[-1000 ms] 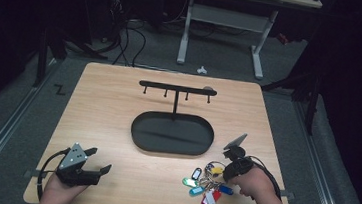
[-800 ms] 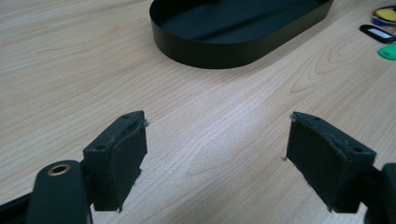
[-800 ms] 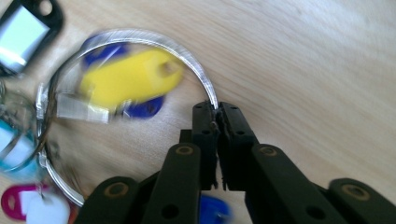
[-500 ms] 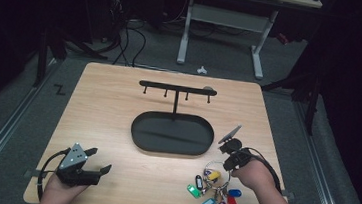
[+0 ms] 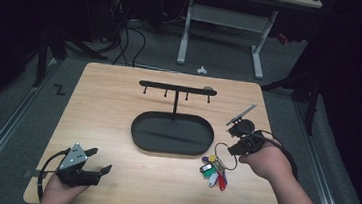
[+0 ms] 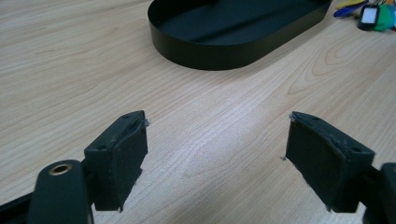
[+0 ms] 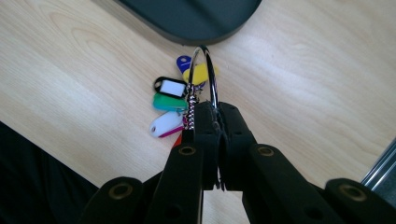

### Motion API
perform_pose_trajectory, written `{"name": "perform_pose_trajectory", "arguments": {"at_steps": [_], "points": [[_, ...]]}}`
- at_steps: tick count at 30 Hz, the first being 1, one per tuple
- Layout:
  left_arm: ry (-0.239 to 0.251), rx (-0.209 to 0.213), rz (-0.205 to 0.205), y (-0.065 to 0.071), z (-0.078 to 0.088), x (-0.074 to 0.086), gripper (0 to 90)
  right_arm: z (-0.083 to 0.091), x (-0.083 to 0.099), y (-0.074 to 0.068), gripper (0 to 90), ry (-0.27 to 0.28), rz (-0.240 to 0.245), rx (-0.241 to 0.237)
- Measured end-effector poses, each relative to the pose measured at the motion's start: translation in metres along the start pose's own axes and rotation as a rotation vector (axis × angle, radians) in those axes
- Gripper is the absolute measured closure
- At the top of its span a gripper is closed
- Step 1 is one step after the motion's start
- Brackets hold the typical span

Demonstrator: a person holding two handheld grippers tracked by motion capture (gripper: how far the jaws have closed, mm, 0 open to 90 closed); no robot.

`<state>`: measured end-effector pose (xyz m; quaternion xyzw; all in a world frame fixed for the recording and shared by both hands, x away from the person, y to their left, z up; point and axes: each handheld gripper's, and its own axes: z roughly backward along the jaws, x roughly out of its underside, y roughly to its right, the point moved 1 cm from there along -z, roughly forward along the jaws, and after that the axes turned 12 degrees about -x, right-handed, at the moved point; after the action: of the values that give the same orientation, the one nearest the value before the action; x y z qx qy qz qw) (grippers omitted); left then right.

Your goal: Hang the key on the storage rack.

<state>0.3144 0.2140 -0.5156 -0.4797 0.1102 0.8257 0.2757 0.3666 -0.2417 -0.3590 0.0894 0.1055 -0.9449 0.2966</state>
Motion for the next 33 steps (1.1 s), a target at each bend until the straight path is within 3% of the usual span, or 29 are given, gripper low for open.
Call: {"name": "perform_pose_trajectory", "arguments": {"at_steps": [9,21,26,33], "points": [[-0.004,-0.001,0.001,0.000,-0.001,0.000,21.1,0.025,-0.008,-0.003,87.8,0.039,0.017,0.007],[0.005,-0.003,0.000,0.000,-0.001,0.000,21.1,0.033,-0.014,-0.004,87.7,0.037,0.030,0.010],[0.012,-0.011,0.000,0.000,0.000,0.000,20.9,0.031,-0.019,-0.006,87.7,0.054,0.024,-0.013],[0.018,-0.016,0.004,0.000,0.001,0.000,20.9,0.035,-0.026,-0.006,87.8,0.056,0.031,0.005]]}}
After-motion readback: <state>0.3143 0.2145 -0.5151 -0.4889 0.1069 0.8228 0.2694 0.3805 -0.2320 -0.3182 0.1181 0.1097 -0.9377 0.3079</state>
